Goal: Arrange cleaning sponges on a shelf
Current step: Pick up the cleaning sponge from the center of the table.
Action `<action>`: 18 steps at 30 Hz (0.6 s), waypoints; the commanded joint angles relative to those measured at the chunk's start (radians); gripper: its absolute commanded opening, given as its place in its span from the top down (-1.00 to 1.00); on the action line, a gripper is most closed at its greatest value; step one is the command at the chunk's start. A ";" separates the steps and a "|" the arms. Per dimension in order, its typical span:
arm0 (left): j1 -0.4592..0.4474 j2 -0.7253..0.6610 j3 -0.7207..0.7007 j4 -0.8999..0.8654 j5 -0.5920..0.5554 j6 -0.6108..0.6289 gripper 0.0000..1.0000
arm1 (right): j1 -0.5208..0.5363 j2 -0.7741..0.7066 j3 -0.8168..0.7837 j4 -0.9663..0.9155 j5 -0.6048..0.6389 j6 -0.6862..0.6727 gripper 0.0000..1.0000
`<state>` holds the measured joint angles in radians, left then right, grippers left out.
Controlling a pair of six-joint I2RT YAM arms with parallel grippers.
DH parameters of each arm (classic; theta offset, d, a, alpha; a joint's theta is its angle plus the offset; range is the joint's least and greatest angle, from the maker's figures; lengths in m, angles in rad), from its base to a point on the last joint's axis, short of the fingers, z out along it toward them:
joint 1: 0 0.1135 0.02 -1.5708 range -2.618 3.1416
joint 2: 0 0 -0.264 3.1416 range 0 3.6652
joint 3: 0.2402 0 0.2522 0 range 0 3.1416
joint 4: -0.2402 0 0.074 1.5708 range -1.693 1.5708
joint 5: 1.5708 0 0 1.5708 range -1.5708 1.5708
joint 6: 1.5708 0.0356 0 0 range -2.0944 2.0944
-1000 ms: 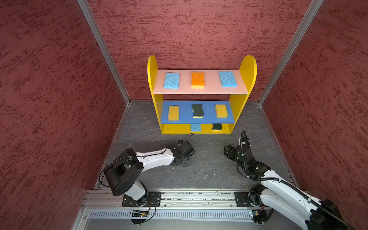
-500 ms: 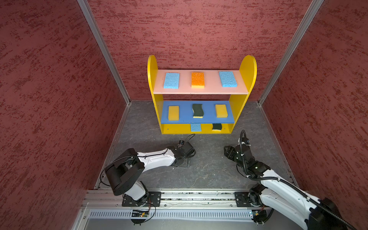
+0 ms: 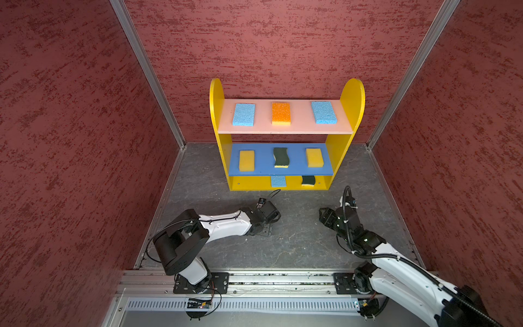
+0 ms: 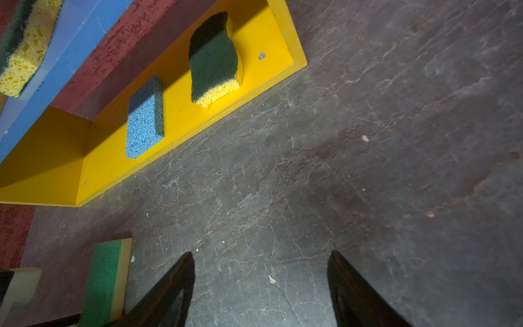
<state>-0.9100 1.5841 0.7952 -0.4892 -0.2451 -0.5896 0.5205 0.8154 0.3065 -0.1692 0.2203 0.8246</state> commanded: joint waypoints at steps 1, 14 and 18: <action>-0.002 0.041 -0.048 -0.028 0.005 -0.019 -0.47 | -0.007 -0.002 -0.007 -0.003 -0.009 0.016 -0.49; -0.002 -0.014 -0.039 -0.076 -0.045 -0.102 -0.41 | -0.007 -0.006 -0.012 -0.010 -0.009 0.011 -0.47; 0.039 -0.054 -0.051 -0.035 -0.034 -0.095 -0.39 | -0.007 -0.005 -0.007 -0.008 -0.010 0.004 -0.47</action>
<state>-0.8974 1.5562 0.7692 -0.4942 -0.2787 -0.6678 0.5205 0.8173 0.3054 -0.1692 0.2131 0.8299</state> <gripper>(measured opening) 0.697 0.735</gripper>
